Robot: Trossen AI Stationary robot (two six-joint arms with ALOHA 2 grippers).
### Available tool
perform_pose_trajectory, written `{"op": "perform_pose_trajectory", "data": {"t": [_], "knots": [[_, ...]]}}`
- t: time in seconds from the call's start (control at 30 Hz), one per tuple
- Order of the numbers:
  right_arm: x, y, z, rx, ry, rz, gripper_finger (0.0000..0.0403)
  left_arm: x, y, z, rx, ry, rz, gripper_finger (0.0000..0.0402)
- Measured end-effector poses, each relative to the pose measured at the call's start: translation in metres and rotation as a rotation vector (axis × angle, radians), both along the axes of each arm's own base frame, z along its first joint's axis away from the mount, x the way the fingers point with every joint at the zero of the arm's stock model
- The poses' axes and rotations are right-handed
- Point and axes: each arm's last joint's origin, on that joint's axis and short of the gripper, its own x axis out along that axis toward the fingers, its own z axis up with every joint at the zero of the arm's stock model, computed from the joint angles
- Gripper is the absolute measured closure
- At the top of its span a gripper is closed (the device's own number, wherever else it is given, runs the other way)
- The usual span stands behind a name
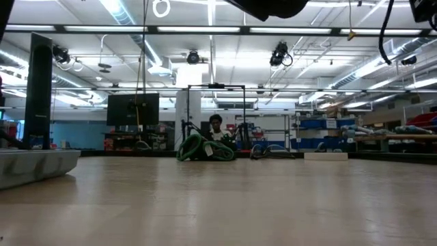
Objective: Coil cords
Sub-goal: Coil the black wire into a spool
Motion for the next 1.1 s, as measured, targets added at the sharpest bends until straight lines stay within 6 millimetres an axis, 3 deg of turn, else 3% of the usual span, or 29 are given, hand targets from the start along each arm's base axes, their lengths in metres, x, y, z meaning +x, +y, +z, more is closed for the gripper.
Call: {"op": "perform_pose_trajectory", "data": {"t": [0.33,0.73,1.1], "knots": [[0.028,0.007,0.013,-0.073,-0.081,0.058,0.0399,0.006,0.008,0.004,0.003,-0.027,-0.005,0.0402],[0.082,0.026,0.035,-0.252,-0.041,0.078,0.0399,0.008,0.009,0.006,-0.010,-0.060,0.000,0.0402],[0.107,0.041,0.032,-0.306,0.012,0.039,0.0399,0.015,0.020,0.016,-0.034,-0.128,0.027,0.0402]]}}
